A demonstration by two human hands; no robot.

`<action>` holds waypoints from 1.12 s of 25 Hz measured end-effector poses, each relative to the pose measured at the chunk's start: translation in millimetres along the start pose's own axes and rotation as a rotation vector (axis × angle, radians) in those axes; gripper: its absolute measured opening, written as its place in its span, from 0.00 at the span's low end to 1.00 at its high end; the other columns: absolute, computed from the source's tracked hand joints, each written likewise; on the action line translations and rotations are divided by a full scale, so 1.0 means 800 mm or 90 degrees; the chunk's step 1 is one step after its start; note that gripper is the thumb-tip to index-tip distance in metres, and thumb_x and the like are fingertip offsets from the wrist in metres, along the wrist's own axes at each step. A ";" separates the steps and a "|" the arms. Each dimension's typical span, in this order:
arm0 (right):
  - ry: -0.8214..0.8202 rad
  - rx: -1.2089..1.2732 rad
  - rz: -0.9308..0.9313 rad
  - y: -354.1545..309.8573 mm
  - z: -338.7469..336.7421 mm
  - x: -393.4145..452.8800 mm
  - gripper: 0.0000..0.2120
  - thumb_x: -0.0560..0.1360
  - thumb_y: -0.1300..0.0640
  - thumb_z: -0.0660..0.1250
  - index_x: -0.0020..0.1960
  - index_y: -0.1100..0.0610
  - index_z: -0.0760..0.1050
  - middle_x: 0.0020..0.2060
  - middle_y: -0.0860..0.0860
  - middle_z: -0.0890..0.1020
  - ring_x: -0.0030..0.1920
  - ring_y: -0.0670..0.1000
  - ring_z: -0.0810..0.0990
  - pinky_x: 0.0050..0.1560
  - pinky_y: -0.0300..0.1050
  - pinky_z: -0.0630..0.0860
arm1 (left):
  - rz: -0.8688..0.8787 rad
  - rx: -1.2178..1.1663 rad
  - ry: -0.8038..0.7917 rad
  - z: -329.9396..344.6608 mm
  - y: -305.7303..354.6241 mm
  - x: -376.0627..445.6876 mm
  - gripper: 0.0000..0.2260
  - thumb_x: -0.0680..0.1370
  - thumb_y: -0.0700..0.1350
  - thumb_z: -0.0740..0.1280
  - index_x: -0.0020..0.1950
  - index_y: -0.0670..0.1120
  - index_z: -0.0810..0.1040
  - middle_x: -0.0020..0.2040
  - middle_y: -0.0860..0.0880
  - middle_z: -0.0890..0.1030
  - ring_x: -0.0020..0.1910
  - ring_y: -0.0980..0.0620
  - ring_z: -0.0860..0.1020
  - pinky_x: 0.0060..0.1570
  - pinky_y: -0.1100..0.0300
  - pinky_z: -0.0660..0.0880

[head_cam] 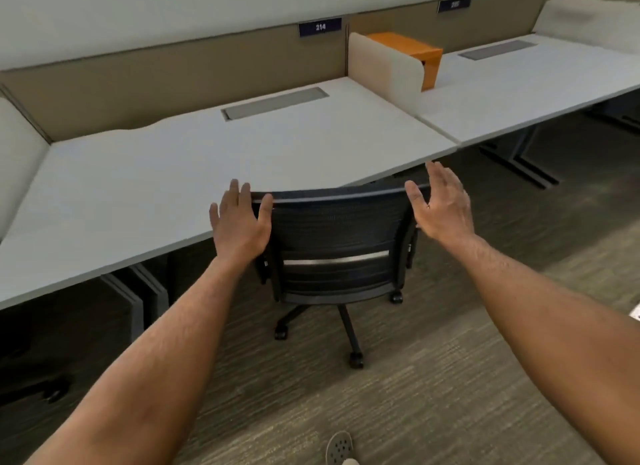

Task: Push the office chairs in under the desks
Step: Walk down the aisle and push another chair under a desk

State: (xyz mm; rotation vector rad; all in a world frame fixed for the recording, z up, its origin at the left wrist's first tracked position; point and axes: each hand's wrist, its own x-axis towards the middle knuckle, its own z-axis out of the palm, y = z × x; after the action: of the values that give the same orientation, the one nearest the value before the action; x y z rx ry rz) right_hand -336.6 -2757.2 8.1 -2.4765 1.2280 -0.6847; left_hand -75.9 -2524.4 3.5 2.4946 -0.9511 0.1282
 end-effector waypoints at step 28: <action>-0.128 -0.039 -0.111 0.053 -0.063 -0.014 0.43 0.73 0.22 0.44 0.68 0.51 0.74 0.59 0.54 0.82 0.60 0.56 0.79 0.66 0.61 0.66 | -0.103 0.094 0.040 -0.042 0.055 -0.170 0.32 0.78 0.70 0.50 0.30 0.49 0.77 0.28 0.53 0.76 0.32 0.52 0.76 0.43 0.49 0.76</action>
State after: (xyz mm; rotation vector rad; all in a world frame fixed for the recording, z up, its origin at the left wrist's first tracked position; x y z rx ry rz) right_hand -397.2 -2775.5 27.9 -2.6498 0.9825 -0.4307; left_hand -205.0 -2455.5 17.2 2.6744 -0.7342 0.2312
